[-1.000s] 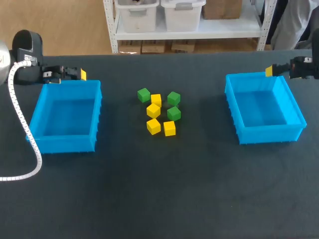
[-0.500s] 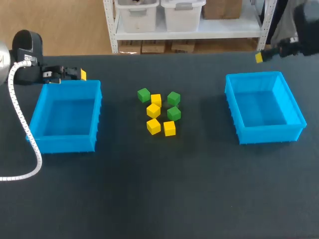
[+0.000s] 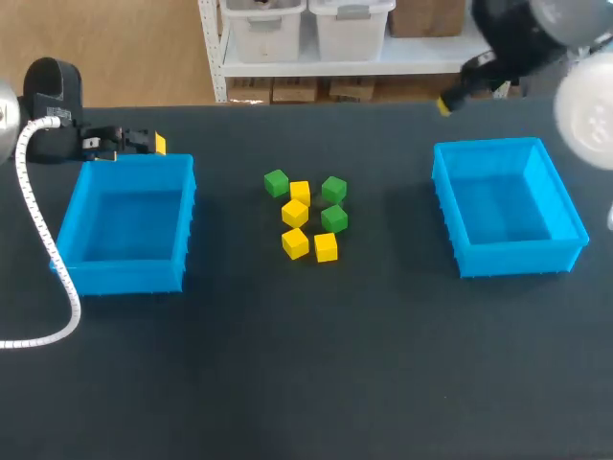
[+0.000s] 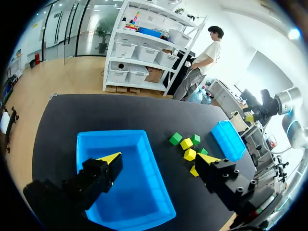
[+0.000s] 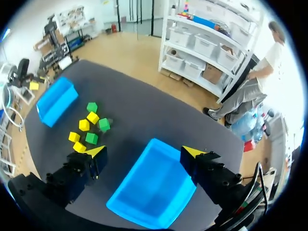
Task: Put the green cubes in the right bin and the yellow cubes in the left bin.
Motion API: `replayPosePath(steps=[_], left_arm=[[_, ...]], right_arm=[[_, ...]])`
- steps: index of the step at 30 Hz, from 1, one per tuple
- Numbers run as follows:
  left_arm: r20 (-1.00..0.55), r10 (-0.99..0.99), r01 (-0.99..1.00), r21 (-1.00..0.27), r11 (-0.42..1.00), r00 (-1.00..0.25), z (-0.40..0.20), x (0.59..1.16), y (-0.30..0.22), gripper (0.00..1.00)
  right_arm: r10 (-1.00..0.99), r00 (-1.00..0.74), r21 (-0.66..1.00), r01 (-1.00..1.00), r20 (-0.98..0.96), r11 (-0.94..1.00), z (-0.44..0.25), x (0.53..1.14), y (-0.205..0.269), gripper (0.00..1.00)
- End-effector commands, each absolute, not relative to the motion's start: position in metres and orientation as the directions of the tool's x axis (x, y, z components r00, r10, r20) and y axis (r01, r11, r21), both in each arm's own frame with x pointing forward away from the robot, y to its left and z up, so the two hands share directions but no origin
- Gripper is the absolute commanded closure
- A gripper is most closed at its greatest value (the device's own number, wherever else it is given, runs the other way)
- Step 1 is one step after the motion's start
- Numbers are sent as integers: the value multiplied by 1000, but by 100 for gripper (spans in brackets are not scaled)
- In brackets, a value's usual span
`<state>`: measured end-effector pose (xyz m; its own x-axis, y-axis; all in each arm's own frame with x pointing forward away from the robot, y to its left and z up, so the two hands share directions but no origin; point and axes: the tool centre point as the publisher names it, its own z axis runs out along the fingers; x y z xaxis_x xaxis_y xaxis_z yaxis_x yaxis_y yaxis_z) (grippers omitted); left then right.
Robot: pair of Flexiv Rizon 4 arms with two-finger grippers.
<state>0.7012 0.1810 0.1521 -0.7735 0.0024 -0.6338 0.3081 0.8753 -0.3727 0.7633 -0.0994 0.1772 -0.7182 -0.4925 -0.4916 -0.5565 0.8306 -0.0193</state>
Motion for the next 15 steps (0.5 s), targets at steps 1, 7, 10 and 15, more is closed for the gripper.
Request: replayPosePath(steps=[1, 7, 10, 15], left_arm=[[-638, 2, 315, -378, 871, -770, 151, 701, 183, 0], [-638, 2, 315, -378, 871, -770, 151, 701, 183, 0], [-638, 2, 315, -378, 871, -770, 151, 701, 183, 0], [-638, 2, 315, -378, 871, -770, 151, 701, 183, 0]], right_arm=[[-533, -755, -81, -547, -381, 833, 170, 773, -72, 0], [-590, -740, -99, -594, -322, 799, 159, 770, -38, 0], [-604, -739, -92, -607, -298, 789, 151, 767, -25, 0], [-613, -748, -60, -620, -256, 782, 129, 764, -3, 0]])
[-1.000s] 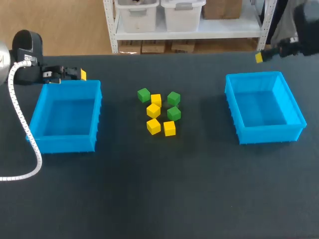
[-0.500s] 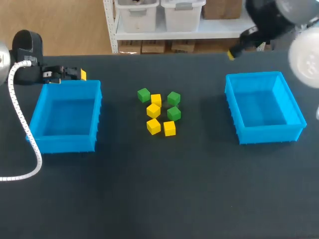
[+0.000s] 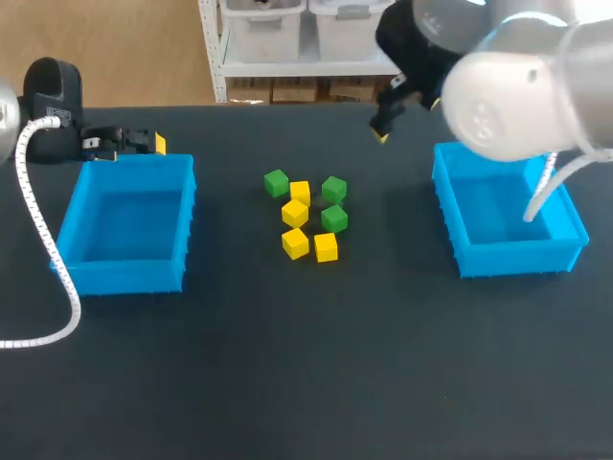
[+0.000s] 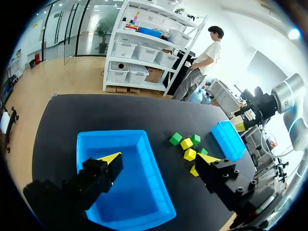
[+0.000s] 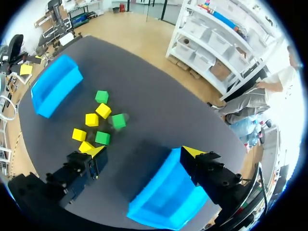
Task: Put the green cubes in the right bin and the yellow cubes in the left bin.
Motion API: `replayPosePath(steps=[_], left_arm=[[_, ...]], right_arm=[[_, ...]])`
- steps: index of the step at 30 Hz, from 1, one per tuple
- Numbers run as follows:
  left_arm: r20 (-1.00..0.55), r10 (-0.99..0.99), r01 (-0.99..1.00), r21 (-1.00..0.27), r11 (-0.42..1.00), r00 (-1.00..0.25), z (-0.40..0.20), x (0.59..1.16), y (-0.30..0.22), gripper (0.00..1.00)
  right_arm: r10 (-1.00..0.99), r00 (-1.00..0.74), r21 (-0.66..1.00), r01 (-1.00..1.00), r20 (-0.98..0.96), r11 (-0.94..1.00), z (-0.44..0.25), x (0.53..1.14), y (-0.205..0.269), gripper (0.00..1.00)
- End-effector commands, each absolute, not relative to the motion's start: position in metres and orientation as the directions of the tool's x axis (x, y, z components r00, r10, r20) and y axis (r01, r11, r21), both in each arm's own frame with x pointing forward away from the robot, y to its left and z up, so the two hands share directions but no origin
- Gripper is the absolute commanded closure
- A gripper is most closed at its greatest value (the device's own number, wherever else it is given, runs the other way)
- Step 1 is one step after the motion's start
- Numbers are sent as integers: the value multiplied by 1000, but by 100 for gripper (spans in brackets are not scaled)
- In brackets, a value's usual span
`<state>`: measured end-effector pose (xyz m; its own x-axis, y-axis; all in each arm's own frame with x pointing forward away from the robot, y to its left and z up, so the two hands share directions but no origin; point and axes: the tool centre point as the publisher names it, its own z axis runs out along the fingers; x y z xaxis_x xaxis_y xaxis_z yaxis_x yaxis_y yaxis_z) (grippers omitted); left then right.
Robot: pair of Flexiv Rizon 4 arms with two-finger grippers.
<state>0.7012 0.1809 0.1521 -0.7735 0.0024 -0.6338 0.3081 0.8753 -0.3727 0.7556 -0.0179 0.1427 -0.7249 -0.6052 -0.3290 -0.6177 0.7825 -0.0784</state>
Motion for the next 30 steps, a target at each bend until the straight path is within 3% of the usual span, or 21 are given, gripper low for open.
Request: replayPosePath(steps=[1, 30], left_arm=[[-638, 2, 315, -378, 871, -770, 151, 701, 183, 0], [-638, 2, 315, -378, 871, -770, 151, 701, 183, 0]], right_arm=[[-610, -753, -48, -619, -247, 784, 124, 764, 0, 0], [-700, -707, -10, -703, -103, 711, 36, 765, 54, 0]])
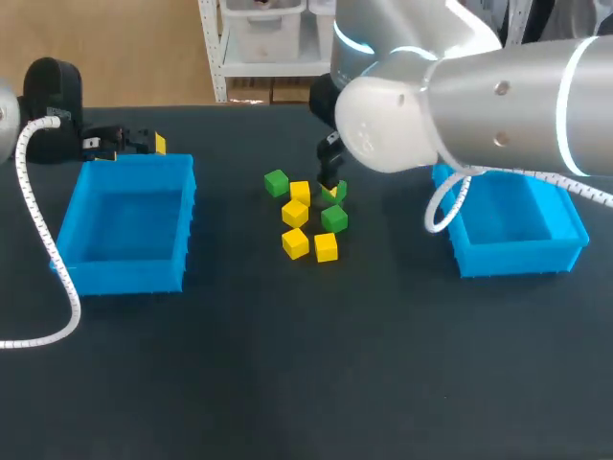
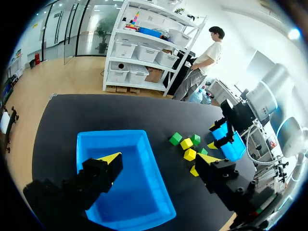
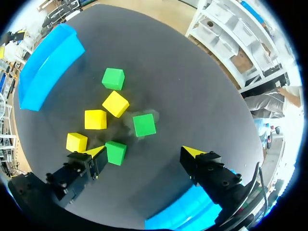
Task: Put the green cubes in the right bin and the yellow cubes in the left bin.
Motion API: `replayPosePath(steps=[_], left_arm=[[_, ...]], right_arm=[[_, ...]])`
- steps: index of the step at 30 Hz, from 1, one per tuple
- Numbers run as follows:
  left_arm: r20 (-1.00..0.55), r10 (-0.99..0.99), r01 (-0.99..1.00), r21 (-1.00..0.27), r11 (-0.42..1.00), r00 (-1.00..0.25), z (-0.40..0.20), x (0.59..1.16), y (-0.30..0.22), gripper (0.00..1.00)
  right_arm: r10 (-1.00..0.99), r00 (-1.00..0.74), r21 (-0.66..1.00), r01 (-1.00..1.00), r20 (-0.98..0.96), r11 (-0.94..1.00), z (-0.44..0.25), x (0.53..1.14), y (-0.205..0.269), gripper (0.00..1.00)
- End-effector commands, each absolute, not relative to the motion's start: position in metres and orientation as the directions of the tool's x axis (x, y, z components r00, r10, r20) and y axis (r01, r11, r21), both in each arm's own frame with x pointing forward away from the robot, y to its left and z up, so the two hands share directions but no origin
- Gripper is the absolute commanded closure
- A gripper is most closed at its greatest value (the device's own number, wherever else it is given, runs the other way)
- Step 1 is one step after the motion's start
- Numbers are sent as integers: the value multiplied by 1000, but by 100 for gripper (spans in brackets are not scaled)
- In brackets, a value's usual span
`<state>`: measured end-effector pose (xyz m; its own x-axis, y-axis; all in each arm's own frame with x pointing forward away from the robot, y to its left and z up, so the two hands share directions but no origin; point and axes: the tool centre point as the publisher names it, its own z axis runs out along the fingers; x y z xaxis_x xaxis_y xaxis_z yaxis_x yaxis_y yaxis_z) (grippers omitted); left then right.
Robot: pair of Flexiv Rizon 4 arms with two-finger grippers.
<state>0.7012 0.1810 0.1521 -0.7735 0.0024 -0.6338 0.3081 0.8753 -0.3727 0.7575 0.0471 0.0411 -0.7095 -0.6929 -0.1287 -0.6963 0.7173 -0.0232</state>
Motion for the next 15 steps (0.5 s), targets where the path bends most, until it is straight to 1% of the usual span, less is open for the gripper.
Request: replayPosePath(steps=[1, 15], left_arm=[[-638, 2, 315, -378, 871, -770, 151, 701, 183, 0], [-638, 2, 315, -378, 871, -770, 151, 701, 183, 0]], right_arm=[[-705, -702, -7, -708, -98, 706, 34, 766, 55, 0], [-758, -650, -12, -759, -43, 651, 7, 776, 70, 0]])
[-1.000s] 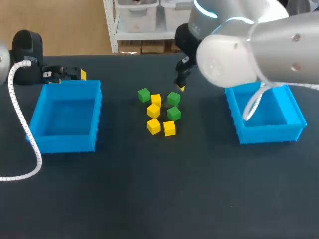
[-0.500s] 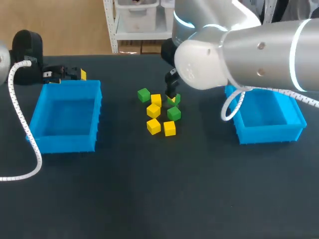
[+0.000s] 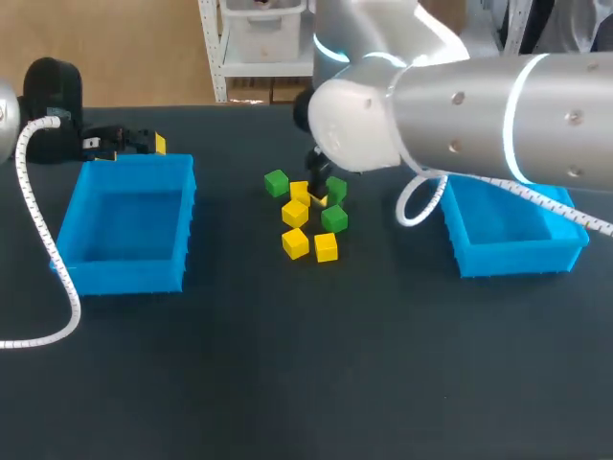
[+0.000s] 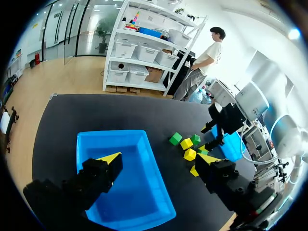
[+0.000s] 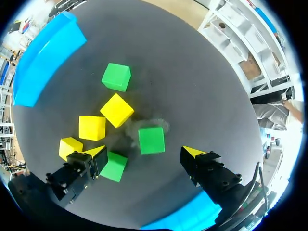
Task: Put the green cubes in the right bin and the yellow cubes in the left bin.
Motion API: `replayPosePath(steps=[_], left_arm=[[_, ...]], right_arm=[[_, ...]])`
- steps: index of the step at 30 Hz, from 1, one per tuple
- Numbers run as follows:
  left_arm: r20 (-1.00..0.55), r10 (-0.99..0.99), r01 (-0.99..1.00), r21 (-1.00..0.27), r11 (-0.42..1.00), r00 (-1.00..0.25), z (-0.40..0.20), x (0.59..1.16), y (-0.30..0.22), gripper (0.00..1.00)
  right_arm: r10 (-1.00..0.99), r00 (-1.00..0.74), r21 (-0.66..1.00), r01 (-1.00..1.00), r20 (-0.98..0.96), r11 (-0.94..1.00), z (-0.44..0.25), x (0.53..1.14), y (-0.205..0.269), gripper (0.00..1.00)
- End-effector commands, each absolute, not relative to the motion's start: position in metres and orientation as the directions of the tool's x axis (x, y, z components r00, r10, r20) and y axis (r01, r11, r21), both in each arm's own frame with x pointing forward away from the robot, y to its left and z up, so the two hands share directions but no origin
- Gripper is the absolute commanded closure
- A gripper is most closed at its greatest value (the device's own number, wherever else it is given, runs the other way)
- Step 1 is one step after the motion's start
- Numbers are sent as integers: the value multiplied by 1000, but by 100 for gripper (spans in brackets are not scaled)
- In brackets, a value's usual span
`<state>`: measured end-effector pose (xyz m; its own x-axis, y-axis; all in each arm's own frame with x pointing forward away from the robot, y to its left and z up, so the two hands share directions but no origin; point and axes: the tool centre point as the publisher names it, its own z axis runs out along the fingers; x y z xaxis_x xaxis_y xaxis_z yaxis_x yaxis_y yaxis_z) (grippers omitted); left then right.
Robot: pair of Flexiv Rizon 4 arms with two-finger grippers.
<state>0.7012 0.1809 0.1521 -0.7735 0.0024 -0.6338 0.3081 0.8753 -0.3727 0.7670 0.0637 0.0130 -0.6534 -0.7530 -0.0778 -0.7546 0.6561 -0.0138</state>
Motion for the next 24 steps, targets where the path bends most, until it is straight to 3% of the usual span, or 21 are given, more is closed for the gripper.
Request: replayPosePath(steps=[1, 18, 20, 21, 24], left_arm=[[-638, 2, 315, -378, 871, -770, 151, 701, 183, 0], [-638, 2, 315, -378, 871, -770, 151, 701, 183, 0], [-638, 2, 315, -378, 871, -770, 151, 701, 183, 0], [-638, 2, 315, -378, 871, -770, 151, 701, 183, 0], [-638, 2, 315, -378, 871, -770, 151, 701, 183, 0]], right_arm=[[-759, -650, -13, -759, -42, 651, 6, 777, 70, 0], [-739, -673, -26, -739, -19, 674, -13, 784, 67, 0], [-734, -679, -31, -733, -21, 679, -15, 785, 67, 56], [-733, -680, -30, -732, -22, 681, -15, 785, 68, 63], [-728, -685, -34, -727, -26, 686, -16, 785, 67, 99]])
